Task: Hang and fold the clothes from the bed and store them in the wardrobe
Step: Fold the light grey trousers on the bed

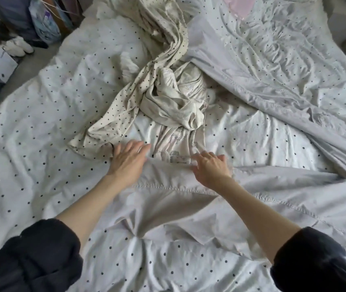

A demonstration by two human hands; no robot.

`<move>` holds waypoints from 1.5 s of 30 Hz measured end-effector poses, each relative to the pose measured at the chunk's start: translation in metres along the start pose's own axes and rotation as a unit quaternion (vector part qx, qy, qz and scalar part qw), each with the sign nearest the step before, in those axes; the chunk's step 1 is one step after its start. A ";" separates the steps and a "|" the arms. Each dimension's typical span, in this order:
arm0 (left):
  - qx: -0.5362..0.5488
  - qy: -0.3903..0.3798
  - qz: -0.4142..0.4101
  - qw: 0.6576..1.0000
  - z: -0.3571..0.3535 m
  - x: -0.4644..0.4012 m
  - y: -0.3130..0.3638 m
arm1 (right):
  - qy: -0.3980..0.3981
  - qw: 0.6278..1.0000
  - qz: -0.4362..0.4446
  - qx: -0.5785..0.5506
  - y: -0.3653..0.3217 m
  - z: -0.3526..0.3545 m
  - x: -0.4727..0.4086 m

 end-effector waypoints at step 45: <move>-0.001 0.142 -0.114 0.983 0.142 -0.211 0.105 | 0.391 0.915 -0.007 -0.098 0.174 0.167 -0.084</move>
Point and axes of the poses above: each hand's wrist, its own x-axis away from the middle knuckle, its own z-axis out of the back of the hand, y = z × x, the point moved 7 cm from there along -x, towards the middle knuckle, and after that the axes turned 1 degree about -z, right-handed, at the moved point
